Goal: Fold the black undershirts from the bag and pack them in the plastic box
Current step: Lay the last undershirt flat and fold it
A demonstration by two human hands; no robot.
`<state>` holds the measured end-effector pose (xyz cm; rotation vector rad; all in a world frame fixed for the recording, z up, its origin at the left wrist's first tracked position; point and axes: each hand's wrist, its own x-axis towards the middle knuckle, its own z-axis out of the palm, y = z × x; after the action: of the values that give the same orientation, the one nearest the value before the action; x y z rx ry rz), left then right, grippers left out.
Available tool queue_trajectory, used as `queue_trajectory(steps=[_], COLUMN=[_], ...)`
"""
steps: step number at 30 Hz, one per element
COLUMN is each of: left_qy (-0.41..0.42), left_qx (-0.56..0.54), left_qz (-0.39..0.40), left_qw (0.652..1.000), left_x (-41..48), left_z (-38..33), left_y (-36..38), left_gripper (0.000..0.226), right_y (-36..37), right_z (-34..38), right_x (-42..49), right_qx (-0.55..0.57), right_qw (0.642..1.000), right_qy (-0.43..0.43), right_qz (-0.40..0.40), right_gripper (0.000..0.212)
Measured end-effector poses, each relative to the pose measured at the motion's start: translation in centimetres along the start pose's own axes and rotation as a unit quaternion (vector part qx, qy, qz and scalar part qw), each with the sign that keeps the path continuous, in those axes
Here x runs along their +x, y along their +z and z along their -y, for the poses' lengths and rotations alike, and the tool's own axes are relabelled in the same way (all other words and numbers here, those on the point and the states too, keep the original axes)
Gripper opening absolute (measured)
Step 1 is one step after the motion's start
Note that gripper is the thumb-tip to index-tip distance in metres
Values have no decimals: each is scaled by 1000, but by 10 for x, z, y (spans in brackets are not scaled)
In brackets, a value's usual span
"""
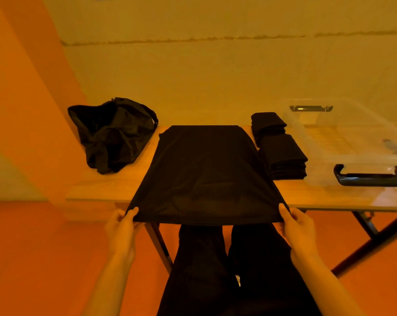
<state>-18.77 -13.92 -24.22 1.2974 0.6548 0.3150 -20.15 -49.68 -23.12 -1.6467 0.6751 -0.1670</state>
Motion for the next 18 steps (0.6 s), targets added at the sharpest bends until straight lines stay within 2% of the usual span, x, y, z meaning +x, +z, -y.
queue_trajectory(steps=[3,6,8,10,12,15,18], left_qy=[52,105,82,48,48,62,52], left_qx=[46,53,70,96,98,117,152], left_qz=[-11,12,51,88,102,145,200], left_qw=[997,993,993,990,989,981,967], left_x=[-5,-7,-7,-4,-2,-9,-15], left_z=[-12,-20,-15,-5,-1,-2,-16], left_y=[-19,-30,-30,-32,-36,-48,-47], left_gripper=[37,36,31,23,18,8,18], right_y=[-12,-19,-16,-11,-9,-16,-19], right_z=[6,11,11,9,10,8,18], right_x=[0,4,7,4,-3,-13,-20], right_qx=[7,47,26,-4,1,1,-25], right_qw=[1000,995,992,994,997,999,997], right_qy=[18,83,107,81,44,33,37], right_qz=[5,36,60,74,65,43,68], right_gripper=[35,17,15,14,4,12,15])
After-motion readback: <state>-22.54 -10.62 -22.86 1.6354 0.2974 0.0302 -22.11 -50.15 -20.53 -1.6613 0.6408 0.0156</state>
